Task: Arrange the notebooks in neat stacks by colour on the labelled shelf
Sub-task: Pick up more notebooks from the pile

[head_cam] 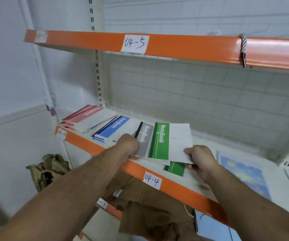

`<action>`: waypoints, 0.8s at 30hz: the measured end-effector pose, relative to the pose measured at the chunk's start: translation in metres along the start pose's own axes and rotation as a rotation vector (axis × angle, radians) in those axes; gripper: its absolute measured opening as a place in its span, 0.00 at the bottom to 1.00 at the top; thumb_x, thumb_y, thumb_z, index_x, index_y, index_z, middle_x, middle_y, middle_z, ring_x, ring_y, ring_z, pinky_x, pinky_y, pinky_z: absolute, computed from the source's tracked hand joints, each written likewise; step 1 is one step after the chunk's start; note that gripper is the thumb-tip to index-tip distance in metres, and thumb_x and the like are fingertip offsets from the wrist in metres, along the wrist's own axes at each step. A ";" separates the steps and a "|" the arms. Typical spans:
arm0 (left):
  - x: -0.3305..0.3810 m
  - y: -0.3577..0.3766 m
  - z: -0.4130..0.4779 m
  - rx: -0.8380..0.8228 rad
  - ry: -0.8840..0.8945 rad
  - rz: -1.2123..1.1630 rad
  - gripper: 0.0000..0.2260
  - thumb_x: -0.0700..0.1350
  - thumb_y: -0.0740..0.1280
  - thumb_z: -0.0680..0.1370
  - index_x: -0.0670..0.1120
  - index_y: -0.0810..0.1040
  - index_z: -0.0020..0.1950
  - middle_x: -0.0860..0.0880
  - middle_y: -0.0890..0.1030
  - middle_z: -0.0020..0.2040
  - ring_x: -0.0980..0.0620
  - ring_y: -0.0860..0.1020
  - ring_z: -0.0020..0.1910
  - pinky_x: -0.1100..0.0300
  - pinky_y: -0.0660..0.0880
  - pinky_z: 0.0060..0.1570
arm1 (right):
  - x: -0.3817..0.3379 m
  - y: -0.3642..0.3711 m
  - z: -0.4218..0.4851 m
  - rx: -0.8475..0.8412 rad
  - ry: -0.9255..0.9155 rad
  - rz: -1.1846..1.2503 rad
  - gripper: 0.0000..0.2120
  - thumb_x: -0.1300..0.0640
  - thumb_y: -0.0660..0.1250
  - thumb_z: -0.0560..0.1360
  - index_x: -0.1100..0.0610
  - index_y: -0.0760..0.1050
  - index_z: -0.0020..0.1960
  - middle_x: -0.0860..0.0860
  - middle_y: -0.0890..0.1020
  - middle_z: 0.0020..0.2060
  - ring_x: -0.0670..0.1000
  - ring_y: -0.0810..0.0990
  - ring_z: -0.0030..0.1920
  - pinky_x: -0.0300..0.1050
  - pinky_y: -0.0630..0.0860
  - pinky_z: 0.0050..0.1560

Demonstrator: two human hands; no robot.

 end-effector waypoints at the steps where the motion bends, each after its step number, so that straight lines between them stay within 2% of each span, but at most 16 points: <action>1: 0.003 0.003 0.006 -0.033 -0.006 -0.021 0.05 0.33 0.60 0.81 0.36 0.75 0.48 0.41 0.78 0.43 0.46 0.78 0.38 0.62 0.77 0.26 | -0.001 -0.003 0.000 0.031 0.002 0.009 0.05 0.68 0.64 0.74 0.60 0.74 0.41 0.56 0.75 0.32 0.53 0.73 0.32 0.40 0.68 0.25; 3: 0.008 0.007 0.019 -0.064 0.008 -0.024 0.05 0.34 0.61 0.80 0.37 0.76 0.52 0.42 0.78 0.42 0.43 0.81 0.41 0.54 0.82 0.36 | -0.001 -0.007 -0.001 0.084 0.006 0.024 0.07 0.69 0.64 0.74 0.60 0.73 0.40 0.55 0.73 0.31 0.53 0.72 0.31 0.40 0.69 0.25; 5: 0.013 0.010 0.032 -0.075 0.068 0.052 0.07 0.35 0.61 0.80 0.38 0.76 0.55 0.42 0.79 0.44 0.40 0.82 0.45 0.51 0.82 0.44 | -0.001 -0.010 -0.002 0.137 0.010 0.028 0.09 0.69 0.64 0.74 0.59 0.72 0.38 0.53 0.71 0.29 0.52 0.71 0.31 0.39 0.68 0.23; 7: 0.019 0.011 0.036 -0.107 0.127 0.137 0.07 0.36 0.61 0.80 0.38 0.75 0.55 0.39 0.81 0.51 0.38 0.83 0.47 0.51 0.82 0.41 | 0.002 -0.012 -0.004 0.178 0.014 0.032 0.09 0.69 0.64 0.75 0.59 0.72 0.38 0.53 0.70 0.29 0.52 0.70 0.31 0.39 0.68 0.23; 9: 0.024 0.010 0.040 -0.103 0.222 0.300 0.11 0.37 0.62 0.79 0.38 0.72 0.62 0.39 0.79 0.57 0.40 0.81 0.52 0.55 0.76 0.33 | 0.004 -0.014 -0.008 0.220 0.014 0.034 0.08 0.69 0.64 0.75 0.59 0.72 0.39 0.54 0.70 0.30 0.52 0.69 0.32 0.40 0.68 0.23; 10: 0.026 0.009 0.043 -0.099 0.286 0.401 0.14 0.38 0.62 0.79 0.39 0.69 0.65 0.40 0.78 0.59 0.41 0.80 0.54 0.56 0.73 0.34 | 0.005 -0.014 -0.010 0.244 0.018 0.038 0.07 0.69 0.64 0.74 0.59 0.72 0.40 0.54 0.70 0.31 0.52 0.70 0.33 0.40 0.68 0.23; 12: 0.029 0.009 0.048 -0.101 0.422 0.567 0.16 0.38 0.62 0.79 0.41 0.67 0.67 0.40 0.78 0.59 0.43 0.77 0.52 0.56 0.71 0.40 | 0.007 -0.014 -0.015 0.285 0.024 0.054 0.05 0.69 0.64 0.74 0.60 0.74 0.43 0.55 0.70 0.34 0.54 0.70 0.35 0.41 0.68 0.23; 14: 0.029 0.011 0.051 -0.110 0.505 0.715 0.15 0.39 0.62 0.78 0.41 0.70 0.65 0.41 0.78 0.58 0.44 0.77 0.51 0.57 0.71 0.43 | 0.007 -0.012 -0.019 0.309 0.022 0.067 0.04 0.68 0.64 0.74 0.61 0.75 0.45 0.56 0.71 0.34 0.54 0.70 0.35 0.41 0.68 0.23; 19: 0.023 0.012 0.054 -0.098 0.591 0.912 0.18 0.42 0.64 0.76 0.45 0.71 0.67 0.45 0.80 0.58 0.45 0.79 0.55 0.54 0.78 0.51 | 0.007 -0.003 -0.027 0.347 0.020 0.075 0.04 0.69 0.64 0.75 0.62 0.75 0.45 0.58 0.73 0.39 0.56 0.71 0.41 0.41 0.68 0.24; 24: 0.022 0.010 0.060 -0.107 0.634 0.963 0.16 0.41 0.62 0.76 0.45 0.73 0.64 0.45 0.78 0.56 0.46 0.78 0.53 0.56 0.76 0.47 | 0.012 -0.006 -0.035 0.374 0.028 0.074 0.04 0.68 0.63 0.76 0.62 0.74 0.44 0.58 0.72 0.40 0.56 0.71 0.39 0.42 0.68 0.25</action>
Point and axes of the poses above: each hand's wrist, its own z-axis towards the middle knuckle, its own y-axis out of the palm, x = y × z, the point moved 5 cm from there along z, towards the middle knuckle
